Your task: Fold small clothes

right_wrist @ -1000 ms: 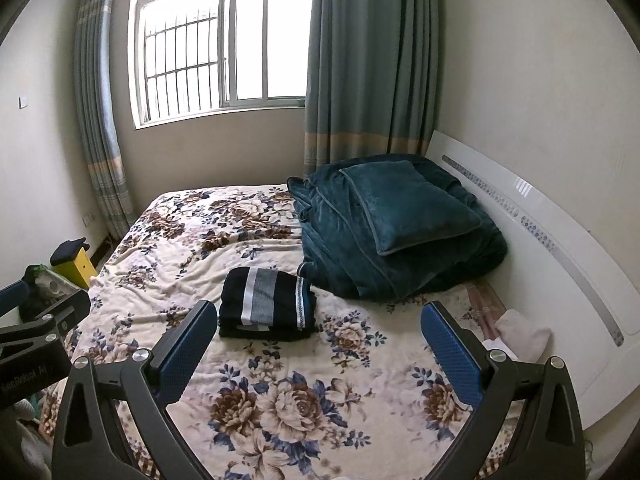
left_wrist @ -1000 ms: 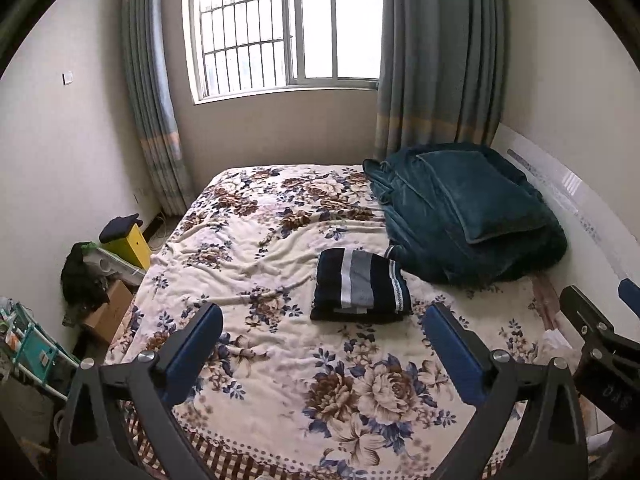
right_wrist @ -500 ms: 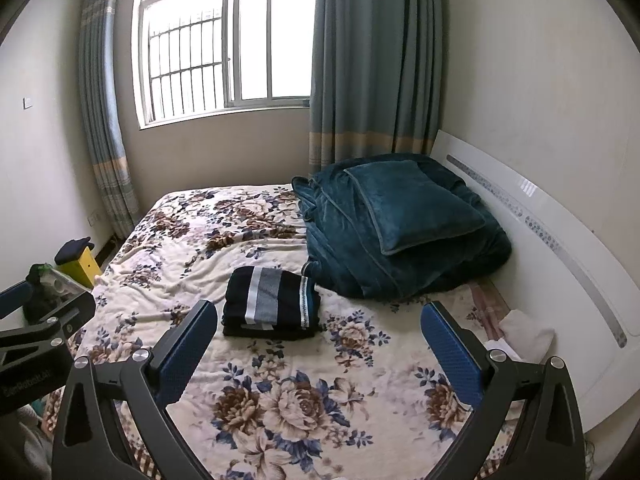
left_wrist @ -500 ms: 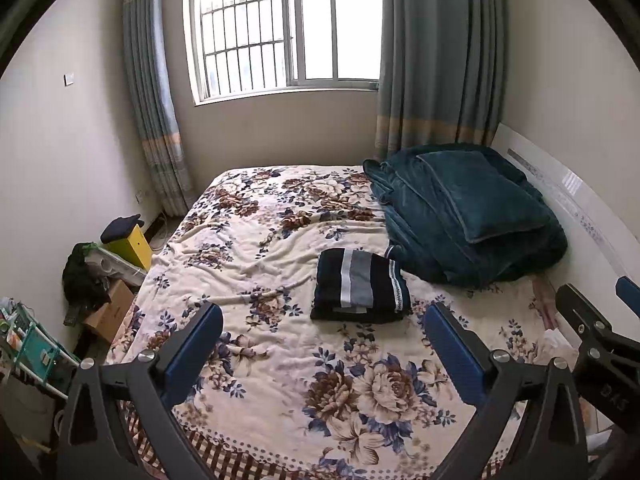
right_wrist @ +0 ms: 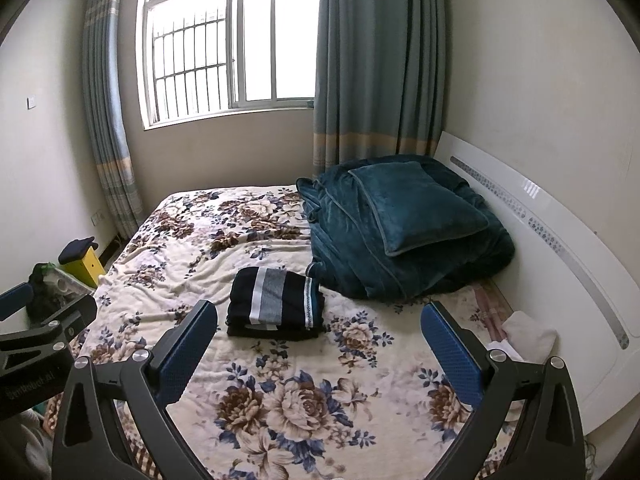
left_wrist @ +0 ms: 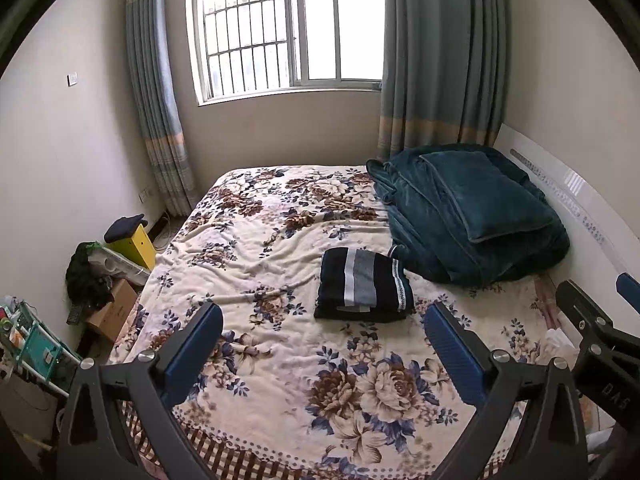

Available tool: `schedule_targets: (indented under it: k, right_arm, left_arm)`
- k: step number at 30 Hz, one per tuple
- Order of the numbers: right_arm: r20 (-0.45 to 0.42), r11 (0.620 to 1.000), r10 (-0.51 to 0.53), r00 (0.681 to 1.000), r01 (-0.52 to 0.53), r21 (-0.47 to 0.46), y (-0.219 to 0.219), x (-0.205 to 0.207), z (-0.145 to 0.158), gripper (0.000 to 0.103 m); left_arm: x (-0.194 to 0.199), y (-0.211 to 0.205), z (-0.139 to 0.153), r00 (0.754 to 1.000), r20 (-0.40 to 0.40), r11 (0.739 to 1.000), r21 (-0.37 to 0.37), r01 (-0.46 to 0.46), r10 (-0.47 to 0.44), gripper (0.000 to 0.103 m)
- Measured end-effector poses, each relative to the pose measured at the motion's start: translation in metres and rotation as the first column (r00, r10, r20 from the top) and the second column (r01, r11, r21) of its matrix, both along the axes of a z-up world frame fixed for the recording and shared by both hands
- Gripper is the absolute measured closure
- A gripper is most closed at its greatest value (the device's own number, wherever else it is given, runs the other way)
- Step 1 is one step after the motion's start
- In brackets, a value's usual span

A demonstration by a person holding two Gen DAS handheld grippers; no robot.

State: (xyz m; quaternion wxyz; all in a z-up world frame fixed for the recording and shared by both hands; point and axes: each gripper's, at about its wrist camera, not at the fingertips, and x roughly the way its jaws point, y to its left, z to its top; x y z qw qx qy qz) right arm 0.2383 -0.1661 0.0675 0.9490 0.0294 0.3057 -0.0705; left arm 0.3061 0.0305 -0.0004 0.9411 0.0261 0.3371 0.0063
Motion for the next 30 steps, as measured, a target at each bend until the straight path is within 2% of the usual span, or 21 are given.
schedule_targets:
  k: [30]
  right_arm:
    - [-0.003, 1.000, -0.010, 1.000, 0.010, 0.004, 0.009, -0.007, -0.004, 0.000]
  left_arm:
    - [-0.008, 0.012, 0.003, 1.000, 0.002, 1.000, -0.002, 0.000, 0.000, 0.000]
